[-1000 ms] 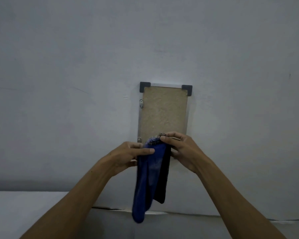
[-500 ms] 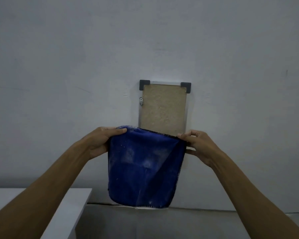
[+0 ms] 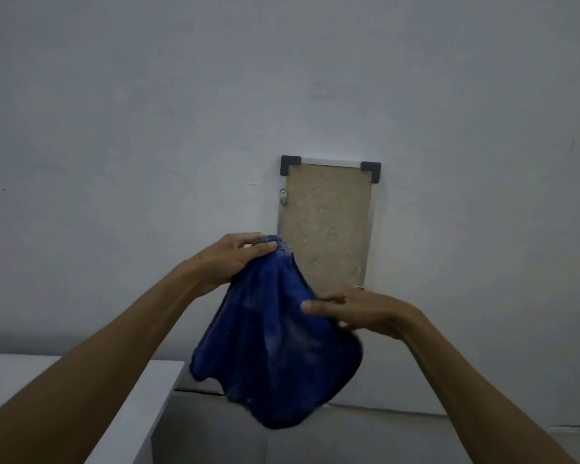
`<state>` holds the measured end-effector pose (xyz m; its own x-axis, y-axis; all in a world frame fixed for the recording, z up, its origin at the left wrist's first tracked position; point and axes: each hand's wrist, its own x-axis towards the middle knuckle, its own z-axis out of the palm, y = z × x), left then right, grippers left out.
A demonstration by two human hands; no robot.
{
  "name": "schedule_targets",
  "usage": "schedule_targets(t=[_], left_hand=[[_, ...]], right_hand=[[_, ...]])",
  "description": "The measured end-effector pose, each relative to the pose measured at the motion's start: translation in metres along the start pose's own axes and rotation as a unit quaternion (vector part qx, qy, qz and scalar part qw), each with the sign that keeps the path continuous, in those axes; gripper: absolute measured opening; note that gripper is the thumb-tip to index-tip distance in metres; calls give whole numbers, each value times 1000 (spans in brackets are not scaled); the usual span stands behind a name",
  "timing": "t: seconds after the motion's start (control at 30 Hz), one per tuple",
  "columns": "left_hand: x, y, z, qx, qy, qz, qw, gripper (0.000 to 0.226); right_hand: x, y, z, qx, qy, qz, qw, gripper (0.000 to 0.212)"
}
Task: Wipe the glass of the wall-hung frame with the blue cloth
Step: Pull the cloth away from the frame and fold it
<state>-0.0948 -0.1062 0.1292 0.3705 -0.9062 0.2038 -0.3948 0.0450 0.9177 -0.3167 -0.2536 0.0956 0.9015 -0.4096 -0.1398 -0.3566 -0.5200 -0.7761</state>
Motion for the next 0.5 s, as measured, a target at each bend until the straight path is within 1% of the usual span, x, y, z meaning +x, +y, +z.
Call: schedule_targets(t=[0.07, 0.13, 0.2, 0.23, 0.27, 0.33, 0.37, 0.4, 0.43, 0.47, 0.5], left_hand=[[3, 5, 10, 13, -1, -1, 1000, 31], [3, 5, 16, 29, 5, 1, 1000, 34], [2, 2, 18, 38, 17, -7, 999, 38], [1, -1, 19, 44, 21, -24, 999, 45], [-1, -6, 20, 50, 18, -51, 997, 56], [-4, -19, 24, 49, -27, -114, 992, 84], [-6, -28, 27, 37, -68, -133, 988, 93], [-8, -37, 29, 22, -111, -142, 983, 98], [-12, -46, 31, 8, -151, -148, 977, 97], [-15, -54, 32, -2, -185, -151, 971, 91], [-18, -61, 33, -10, -210, -152, 966, 79]], right_hand=[[5, -8, 12, 42, 6, -42, 998, 45], [9, -14, 16, 158, 12, -84, 984, 38], [11, -22, 16, 257, 5, -110, 960, 35], [13, -26, 17, 284, 8, -115, 952, 33], [15, -30, 16, 302, 18, -116, 946, 33], [19, -38, 15, 323, 50, -113, 938, 34], [21, -41, 13, 328, 68, -111, 936, 33], [21, -44, 11, 328, 86, -110, 934, 31], [21, -44, 9, 325, 102, -110, 934, 29], [20, -43, 5, 321, 118, -109, 933, 28], [19, -41, 2, 319, 130, -107, 933, 28]])
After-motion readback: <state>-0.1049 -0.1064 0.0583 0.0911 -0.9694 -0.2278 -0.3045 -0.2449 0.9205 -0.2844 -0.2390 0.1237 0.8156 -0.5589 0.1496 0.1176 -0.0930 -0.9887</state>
